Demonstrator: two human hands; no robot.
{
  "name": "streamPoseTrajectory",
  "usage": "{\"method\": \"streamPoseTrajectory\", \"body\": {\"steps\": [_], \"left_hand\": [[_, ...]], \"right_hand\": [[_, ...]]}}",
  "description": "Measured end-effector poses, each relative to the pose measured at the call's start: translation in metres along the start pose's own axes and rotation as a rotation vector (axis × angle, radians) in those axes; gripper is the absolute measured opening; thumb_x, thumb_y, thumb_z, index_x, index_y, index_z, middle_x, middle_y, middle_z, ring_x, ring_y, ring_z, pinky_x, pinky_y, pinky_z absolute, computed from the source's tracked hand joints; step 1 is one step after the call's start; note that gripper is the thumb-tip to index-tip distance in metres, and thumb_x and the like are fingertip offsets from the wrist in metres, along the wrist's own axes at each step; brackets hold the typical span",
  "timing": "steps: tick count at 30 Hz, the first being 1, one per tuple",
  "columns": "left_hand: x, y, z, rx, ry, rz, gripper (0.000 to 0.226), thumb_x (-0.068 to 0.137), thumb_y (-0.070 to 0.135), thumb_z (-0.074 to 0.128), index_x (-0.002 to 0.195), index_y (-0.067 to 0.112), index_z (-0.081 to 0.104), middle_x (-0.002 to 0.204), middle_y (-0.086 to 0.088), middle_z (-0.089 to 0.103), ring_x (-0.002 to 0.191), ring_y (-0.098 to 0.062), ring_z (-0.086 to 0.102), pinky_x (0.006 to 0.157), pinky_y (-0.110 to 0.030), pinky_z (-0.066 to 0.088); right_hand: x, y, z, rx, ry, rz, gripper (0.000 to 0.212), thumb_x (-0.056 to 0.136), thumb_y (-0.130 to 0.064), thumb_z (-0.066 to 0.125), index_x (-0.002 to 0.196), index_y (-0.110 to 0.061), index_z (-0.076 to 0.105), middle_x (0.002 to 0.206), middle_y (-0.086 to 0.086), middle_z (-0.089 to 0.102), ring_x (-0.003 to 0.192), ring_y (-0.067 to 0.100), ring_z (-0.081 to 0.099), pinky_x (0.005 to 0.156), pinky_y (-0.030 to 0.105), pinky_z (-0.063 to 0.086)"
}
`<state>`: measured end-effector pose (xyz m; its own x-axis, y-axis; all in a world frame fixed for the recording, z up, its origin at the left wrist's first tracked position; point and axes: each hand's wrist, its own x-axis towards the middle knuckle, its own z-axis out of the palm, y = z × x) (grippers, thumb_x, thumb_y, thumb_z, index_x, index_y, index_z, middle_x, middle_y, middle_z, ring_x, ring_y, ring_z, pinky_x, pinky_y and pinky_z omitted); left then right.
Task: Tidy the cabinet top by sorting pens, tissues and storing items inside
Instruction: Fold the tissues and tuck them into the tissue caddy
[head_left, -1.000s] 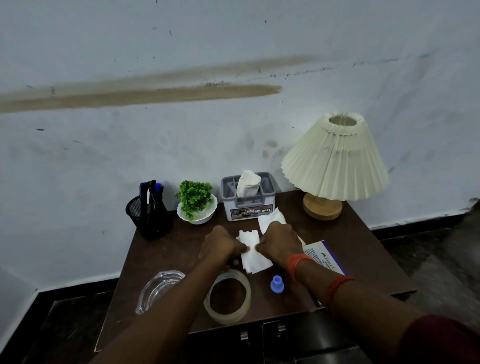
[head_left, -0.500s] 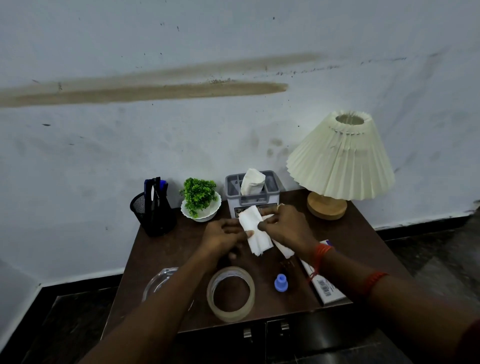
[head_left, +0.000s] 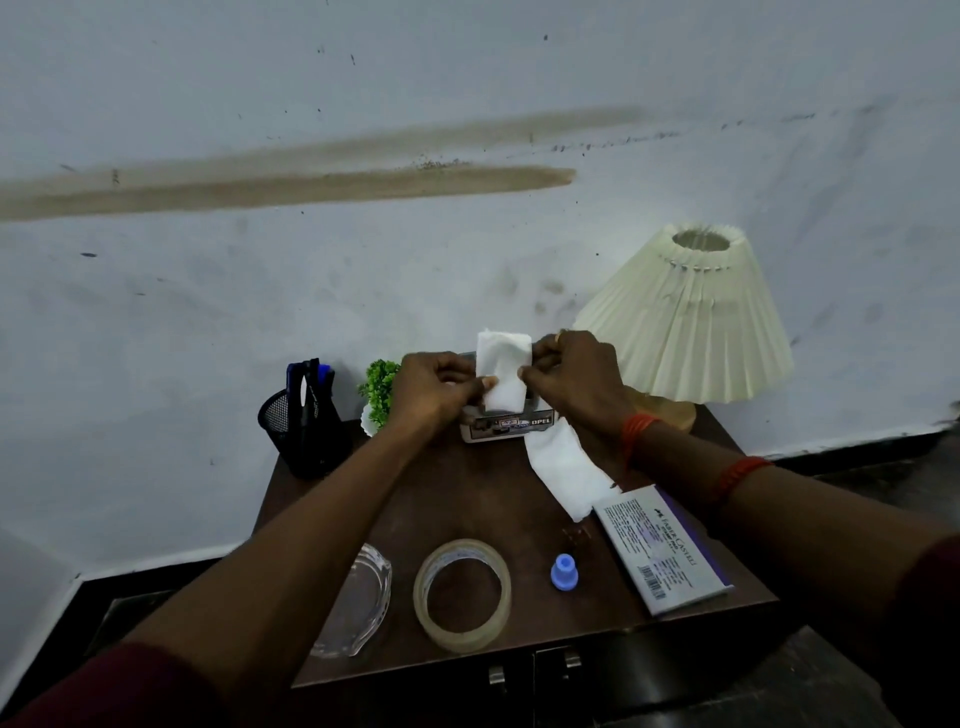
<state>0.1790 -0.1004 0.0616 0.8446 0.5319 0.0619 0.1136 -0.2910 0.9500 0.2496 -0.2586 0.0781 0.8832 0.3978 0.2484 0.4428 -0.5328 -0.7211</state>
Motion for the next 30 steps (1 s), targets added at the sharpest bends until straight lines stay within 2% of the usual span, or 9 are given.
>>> {"method": "streamPoseTrajectory", "body": {"steps": [1, 4, 6, 10, 15, 19, 24, 27, 30], "left_hand": [[0.003, 0.001, 0.0, 0.02, 0.001, 0.028, 0.021, 0.073, 0.009, 0.085, 0.088, 0.0, 0.072, 0.077, -0.011, 0.073, 0.057, -0.019, 0.07, 0.047, -0.026, 0.056], [0.012, 0.003, 0.003, 0.036, -0.008, 0.061, 0.022, 0.074, 0.007, 0.085, 0.089, -0.001, 0.071, 0.081, -0.015, 0.073, 0.065, -0.029, 0.073, 0.054, -0.034, 0.06], [0.016, 0.002, 0.005, 0.053, -0.017, 0.074, 0.02, 0.073, 0.007, 0.085, 0.085, 0.001, 0.07, 0.081, -0.015, 0.073, 0.067, -0.033, 0.073, 0.059, -0.04, 0.061], [0.018, -0.006, 0.006, 0.13, -0.022, 0.101, 0.021, 0.077, 0.009, 0.082, 0.09, -0.003, 0.072, 0.077, -0.019, 0.074, 0.06, -0.032, 0.073, 0.053, -0.036, 0.06], [0.016, -0.008, 0.005, 0.157, -0.049, 0.118, 0.018, 0.081, 0.012, 0.079, 0.091, 0.0, 0.072, 0.071, -0.019, 0.073, 0.058, -0.029, 0.073, 0.038, -0.024, 0.047], [0.016, -0.005, 0.005, 0.205, -0.065, 0.131, 0.013, 0.079, 0.018, 0.081, 0.079, 0.015, 0.068, 0.061, -0.015, 0.072, 0.051, -0.026, 0.071, 0.039, -0.018, 0.043], [0.02, -0.009, 0.01, 0.234, -0.068, 0.132, 0.01, 0.079, 0.017, 0.08, 0.081, 0.014, 0.071, 0.064, -0.018, 0.072, 0.052, -0.028, 0.072, 0.038, -0.016, 0.042], [0.024, -0.014, 0.01, 0.29, -0.071, 0.162, 0.013, 0.078, 0.014, 0.08, 0.085, 0.005, 0.074, 0.068, -0.019, 0.074, 0.054, -0.026, 0.072, 0.048, -0.026, 0.055], [0.027, -0.017, 0.01, 0.332, -0.002, 0.183, 0.017, 0.071, 0.011, 0.084, 0.084, 0.004, 0.076, 0.074, -0.013, 0.076, 0.06, -0.022, 0.073, 0.066, -0.038, 0.062]], "right_hand": [[0.004, -0.001, 0.002, -0.042, 0.022, -0.013, 0.018, 0.078, -0.023, 0.071, 0.094, -0.018, 0.074, 0.083, -0.001, 0.075, 0.082, 0.012, 0.066, 0.063, 0.008, 0.037], [0.012, -0.004, 0.01, -0.095, 0.065, -0.023, 0.013, 0.077, -0.02, 0.07, 0.089, -0.016, 0.072, 0.083, 0.003, 0.074, 0.089, 0.024, 0.068, 0.079, 0.026, 0.051], [0.015, -0.006, 0.013, -0.137, 0.071, -0.021, 0.014, 0.077, -0.018, 0.068, 0.089, -0.013, 0.071, 0.087, 0.007, 0.074, 0.09, 0.028, 0.067, 0.079, 0.033, 0.054], [0.019, -0.007, 0.02, -0.244, 0.047, -0.039, 0.011, 0.077, -0.011, 0.061, 0.088, -0.01, 0.06, 0.093, 0.015, 0.067, 0.088, 0.037, 0.062, 0.063, 0.031, 0.043], [0.016, -0.006, 0.021, -0.353, 0.028, -0.061, 0.017, 0.081, -0.013, 0.06, 0.097, -0.011, 0.058, 0.098, 0.014, 0.066, 0.092, 0.038, 0.062, 0.069, 0.035, 0.044], [0.014, -0.007, 0.018, -0.354, 0.022, -0.069, 0.02, 0.08, -0.017, 0.059, 0.099, -0.011, 0.056, 0.098, 0.014, 0.066, 0.092, 0.039, 0.062, 0.066, 0.032, 0.038], [0.014, -0.009, 0.017, -0.351, 0.003, -0.052, 0.019, 0.079, -0.019, 0.059, 0.096, -0.011, 0.053, 0.1, 0.016, 0.065, 0.094, 0.04, 0.061, 0.067, 0.032, 0.037], [0.013, -0.006, 0.018, -0.387, -0.003, -0.072, 0.013, 0.08, -0.016, 0.058, 0.086, -0.013, 0.047, 0.096, 0.015, 0.063, 0.091, 0.04, 0.06, 0.065, 0.032, 0.035], [0.013, -0.003, 0.019, -0.436, -0.002, -0.108, 0.015, 0.081, -0.016, 0.06, 0.093, -0.009, 0.054, 0.097, 0.015, 0.063, 0.091, 0.038, 0.06, 0.065, 0.032, 0.034]]}}
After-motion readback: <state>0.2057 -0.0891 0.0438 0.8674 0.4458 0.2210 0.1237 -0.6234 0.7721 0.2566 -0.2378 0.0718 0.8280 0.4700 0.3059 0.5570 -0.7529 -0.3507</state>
